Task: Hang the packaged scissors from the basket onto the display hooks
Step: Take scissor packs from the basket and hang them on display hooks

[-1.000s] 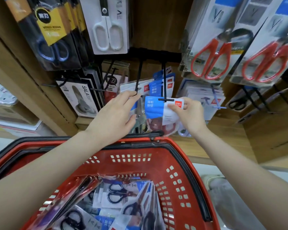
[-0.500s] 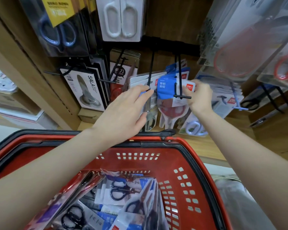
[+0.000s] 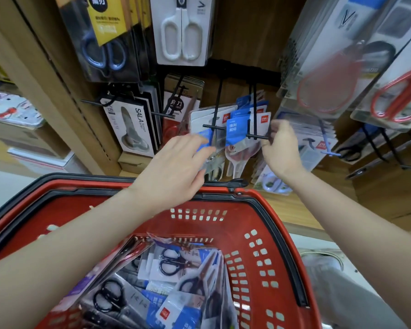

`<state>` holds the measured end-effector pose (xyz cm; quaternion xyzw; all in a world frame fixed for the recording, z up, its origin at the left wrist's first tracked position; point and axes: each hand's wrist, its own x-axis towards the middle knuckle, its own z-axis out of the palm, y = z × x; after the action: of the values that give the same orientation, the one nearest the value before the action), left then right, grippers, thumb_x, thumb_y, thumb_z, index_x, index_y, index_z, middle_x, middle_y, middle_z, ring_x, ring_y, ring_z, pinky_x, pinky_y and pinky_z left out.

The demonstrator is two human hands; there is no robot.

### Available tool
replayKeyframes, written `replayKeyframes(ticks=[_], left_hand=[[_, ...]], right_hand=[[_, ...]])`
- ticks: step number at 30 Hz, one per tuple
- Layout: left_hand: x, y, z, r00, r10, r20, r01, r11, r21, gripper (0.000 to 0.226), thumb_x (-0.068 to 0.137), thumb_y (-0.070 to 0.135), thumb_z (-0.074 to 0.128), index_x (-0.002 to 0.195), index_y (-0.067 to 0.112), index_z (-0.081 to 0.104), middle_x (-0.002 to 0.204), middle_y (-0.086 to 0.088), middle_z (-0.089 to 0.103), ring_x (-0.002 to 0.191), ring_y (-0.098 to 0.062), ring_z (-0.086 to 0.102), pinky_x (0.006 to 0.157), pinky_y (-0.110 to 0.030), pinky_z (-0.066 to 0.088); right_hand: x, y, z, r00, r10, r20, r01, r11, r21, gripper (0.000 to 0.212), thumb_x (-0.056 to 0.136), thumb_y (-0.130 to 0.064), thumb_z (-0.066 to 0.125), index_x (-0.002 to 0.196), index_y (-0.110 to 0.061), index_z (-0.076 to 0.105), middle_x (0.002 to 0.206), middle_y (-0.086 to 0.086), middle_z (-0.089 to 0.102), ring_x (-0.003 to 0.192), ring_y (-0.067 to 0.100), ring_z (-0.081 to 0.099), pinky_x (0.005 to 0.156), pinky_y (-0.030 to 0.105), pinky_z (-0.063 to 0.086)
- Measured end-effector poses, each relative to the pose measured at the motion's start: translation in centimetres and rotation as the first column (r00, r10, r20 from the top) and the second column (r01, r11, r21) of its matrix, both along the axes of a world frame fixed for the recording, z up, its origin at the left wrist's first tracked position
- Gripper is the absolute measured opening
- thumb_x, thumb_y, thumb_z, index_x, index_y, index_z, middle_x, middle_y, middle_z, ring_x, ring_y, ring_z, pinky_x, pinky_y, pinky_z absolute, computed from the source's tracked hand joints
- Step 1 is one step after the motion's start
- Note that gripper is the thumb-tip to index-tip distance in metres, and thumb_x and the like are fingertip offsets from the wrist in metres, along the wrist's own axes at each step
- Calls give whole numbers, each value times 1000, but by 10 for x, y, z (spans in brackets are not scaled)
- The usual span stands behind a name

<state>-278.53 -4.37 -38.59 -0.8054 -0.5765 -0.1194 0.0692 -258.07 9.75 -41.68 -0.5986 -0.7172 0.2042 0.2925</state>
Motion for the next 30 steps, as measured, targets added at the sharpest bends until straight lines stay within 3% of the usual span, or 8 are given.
replayKeyframes(ticks=[7, 10, 14, 16, 18, 22, 28, 30], left_hand=[[-5, -90, -35, 999, 13, -39, -16, 998, -66, 29, 84, 26, 41, 95, 12, 64, 87, -1, 58, 80, -22, 54, 79, -32, 33], [-12, -132, -66, 998, 47, -40, -55, 975, -217, 25, 82, 28, 41, 84, 16, 63, 80, 2, 56, 73, -18, 52, 72, -29, 31], [-21, -175, -114, 991, 133, -20, -127, 874, -469, 27, 74, 36, 40, 79, 23, 63, 78, 7, 58, 72, -13, 58, 72, -23, 39], [-22, -188, -135, 981, 192, 6, -153, 802, -577, 32, 83, 34, 41, 101, 20, 63, 98, 3, 60, 94, -17, 60, 86, -26, 45], [-20, -194, -155, 973, 230, -1, -163, 686, -709, 41, 96, 34, 38, 131, 15, 47, 127, -2, 49, 121, -20, 45, 104, -30, 33], [-7, -191, -183, 953, 303, 11, -136, 460, -878, 51, 99, 41, 40, 140, 11, 37, 140, -9, 43, 132, -24, 35, 109, -36, 29], [19, -181, -210, 760, 642, 100, -85, 251, -964, 38, 96, 37, 50, 122, 10, 52, 108, -11, 62, 91, -21, 56, 75, -28, 40], [27, -182, -217, 672, 724, 158, -56, 262, -963, 21, 93, 27, 59, 104, 10, 59, 99, -8, 64, 83, -17, 55, 63, -23, 37]], right_hand=[[22, -106, 14, 948, 145, 285, -217, 945, 243, 16, 92, -11, 55, 107, -7, 56, 99, 3, 50, 94, 18, 50, 78, 26, 36], [21, -149, 6, 909, 267, 320, -339, 920, 196, 15, 86, -6, 62, 100, -7, 57, 92, 5, 54, 87, 20, 53, 74, 23, 33], [6, -192, -23, 804, 494, 332, -506, 861, -57, 20, 92, -14, 56, 112, -13, 54, 107, 0, 52, 100, 17, 55, 87, 28, 44], [-5, -204, -46, 754, 582, 304, -522, 812, -260, 28, 97, -21, 48, 125, -17, 46, 120, -4, 46, 110, 10, 50, 93, 22, 40], [-14, -212, -75, 735, 616, 282, -472, 764, -439, 35, 98, -22, 48, 131, -18, 41, 127, -4, 43, 115, 11, 49, 95, 21, 38], [-19, -224, -124, 796, 564, 220, -276, 662, -697, 44, 95, -22, 53, 135, -13, 36, 135, 7, 43, 119, 22, 49, 98, 30, 39], [-10, -247, -161, 861, 486, 152, -111, 471, -875, 59, 90, -26, 62, 137, -11, 31, 138, 9, 43, 125, 24, 46, 104, 34, 39], [-7, -254, -170, 859, 485, 166, -96, 470, -878, 71, 87, -26, 67, 142, -13, 26, 144, 9, 36, 133, 26, 38, 110, 36, 33]])
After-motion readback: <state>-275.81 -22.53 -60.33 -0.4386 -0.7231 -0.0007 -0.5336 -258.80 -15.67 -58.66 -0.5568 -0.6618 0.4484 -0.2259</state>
